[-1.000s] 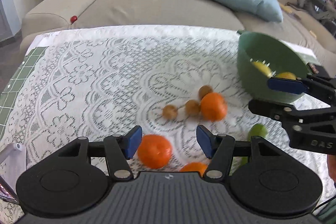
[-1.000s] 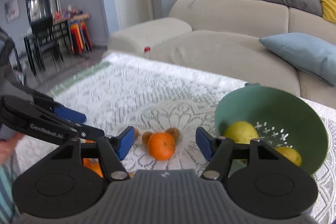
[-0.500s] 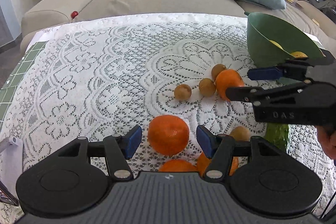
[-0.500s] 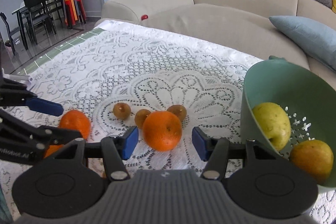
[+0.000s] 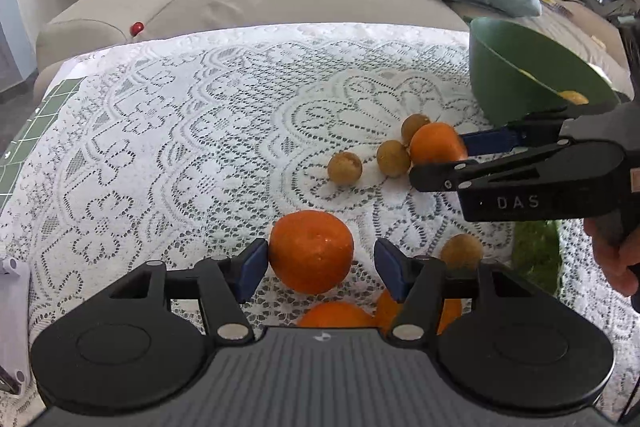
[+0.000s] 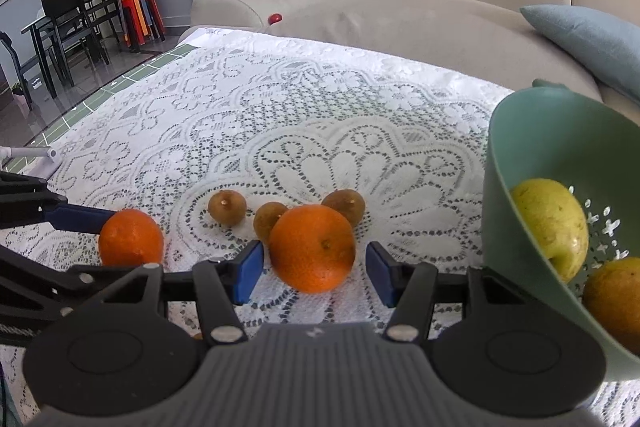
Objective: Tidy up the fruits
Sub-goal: 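Grasp an orange with the right gripper while the left gripper grasps another orange, then carry both oranges to the green colander and drop them inside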
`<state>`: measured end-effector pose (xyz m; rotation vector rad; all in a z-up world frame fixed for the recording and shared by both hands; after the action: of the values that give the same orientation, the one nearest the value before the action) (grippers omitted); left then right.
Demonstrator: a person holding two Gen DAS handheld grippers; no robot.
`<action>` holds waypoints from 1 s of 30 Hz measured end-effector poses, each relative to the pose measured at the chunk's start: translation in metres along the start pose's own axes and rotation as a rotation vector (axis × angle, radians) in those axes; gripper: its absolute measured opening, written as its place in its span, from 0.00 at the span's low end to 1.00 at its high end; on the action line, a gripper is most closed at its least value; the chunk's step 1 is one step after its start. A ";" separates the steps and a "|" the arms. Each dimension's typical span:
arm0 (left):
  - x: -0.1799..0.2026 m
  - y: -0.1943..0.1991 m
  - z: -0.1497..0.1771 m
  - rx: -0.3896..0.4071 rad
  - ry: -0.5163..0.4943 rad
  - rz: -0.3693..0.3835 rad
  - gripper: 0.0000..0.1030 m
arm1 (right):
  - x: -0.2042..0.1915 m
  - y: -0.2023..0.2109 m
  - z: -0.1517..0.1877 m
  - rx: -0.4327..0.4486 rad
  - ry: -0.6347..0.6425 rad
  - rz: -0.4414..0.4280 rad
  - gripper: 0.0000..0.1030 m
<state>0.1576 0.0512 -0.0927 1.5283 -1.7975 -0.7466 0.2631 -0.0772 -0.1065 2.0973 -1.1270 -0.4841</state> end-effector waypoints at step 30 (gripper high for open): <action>-0.014 0.011 -0.009 0.077 0.075 -0.033 0.48 | -0.006 0.026 -0.004 0.032 0.088 0.011 0.42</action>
<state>0.1597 0.0663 -0.0801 1.6187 -1.7672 -0.6334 0.2472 -0.0809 -0.0851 2.1180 -1.1018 -0.3674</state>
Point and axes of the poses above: each gripper's, at about its wrist camera, not at the fingertips, and y roughly against the way its jaws point, x to its right, z to its underside, the point moved 7 cm from there along -y, roughly the way its jaws point, and after that the axes turned 9 degrees about z, right-handed, at the moved point
